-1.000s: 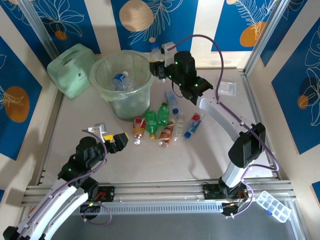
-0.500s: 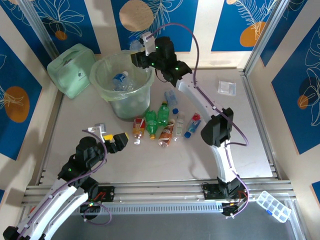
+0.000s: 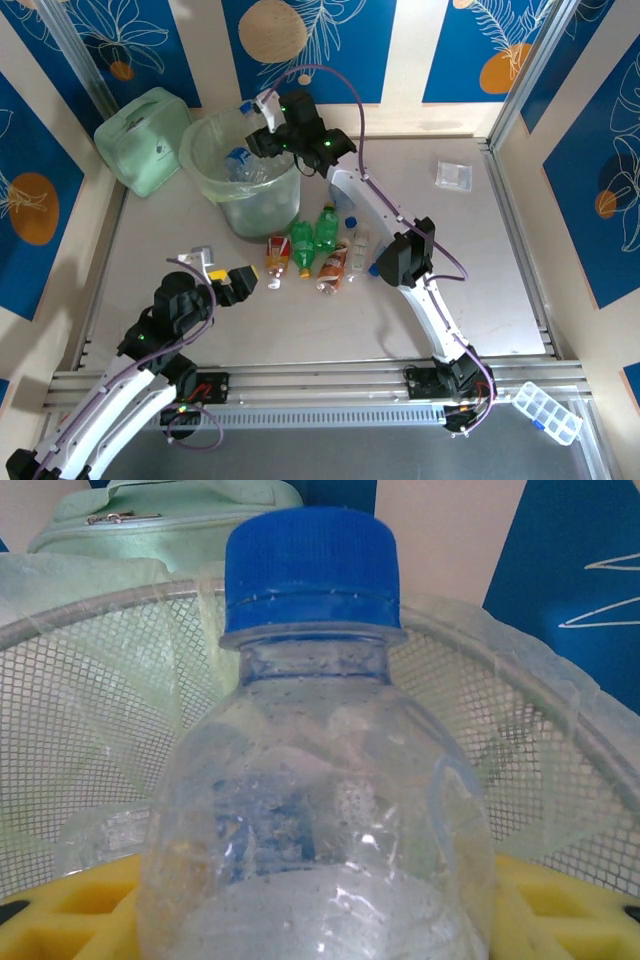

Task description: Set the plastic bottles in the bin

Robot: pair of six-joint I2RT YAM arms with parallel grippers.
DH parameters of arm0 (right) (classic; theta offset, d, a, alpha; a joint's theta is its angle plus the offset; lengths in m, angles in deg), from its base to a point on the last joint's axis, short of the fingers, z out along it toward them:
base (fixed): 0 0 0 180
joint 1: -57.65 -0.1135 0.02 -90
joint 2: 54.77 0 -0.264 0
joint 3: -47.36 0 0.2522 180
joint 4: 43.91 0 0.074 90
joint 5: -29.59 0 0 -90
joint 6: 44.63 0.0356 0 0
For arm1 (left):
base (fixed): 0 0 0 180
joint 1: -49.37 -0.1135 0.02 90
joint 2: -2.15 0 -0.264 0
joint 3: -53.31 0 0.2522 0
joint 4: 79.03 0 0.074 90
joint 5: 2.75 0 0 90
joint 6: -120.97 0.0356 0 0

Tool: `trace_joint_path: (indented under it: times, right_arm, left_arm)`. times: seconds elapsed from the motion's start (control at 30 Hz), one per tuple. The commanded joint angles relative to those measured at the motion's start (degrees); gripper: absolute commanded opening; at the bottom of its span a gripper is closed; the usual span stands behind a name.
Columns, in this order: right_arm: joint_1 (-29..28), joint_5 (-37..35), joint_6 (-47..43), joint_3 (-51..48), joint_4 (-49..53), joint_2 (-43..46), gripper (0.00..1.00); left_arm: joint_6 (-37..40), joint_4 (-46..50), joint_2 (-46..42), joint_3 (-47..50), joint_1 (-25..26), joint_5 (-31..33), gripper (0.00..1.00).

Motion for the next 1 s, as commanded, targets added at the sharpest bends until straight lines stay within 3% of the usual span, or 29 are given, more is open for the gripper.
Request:
trace_joint_path:
  times: [0.0, 0.33, 0.63, 0.97]
  right_arm:
    - [-0.3, -3.3, -2.8, 2.2, 2.6, -1.1, 0.63]
    - [-0.6, -5.0, -3.1, 1.9, 1.8, -1.1, 0.83]
    - [-0.8, -0.7, -0.4, 1.9, 1.5, 3.0, 0.84]
    - [-1.0, -2.1, 6.3, -1.7, 4.8, 13.9, 0.89]
  left_arm:
    - [1.7, -1.5, 0.2, 0.2, -0.4, 0.9, 0.99]
    - [1.8, -1.3, 0.1, 0.1, -0.4, 1.4, 0.99]
    - [1.9, -0.8, -0.3, 0.0, -0.4, 2.2, 0.99]
    - [2.2, -0.3, -2.1, -0.1, -0.4, 1.9, 0.99]
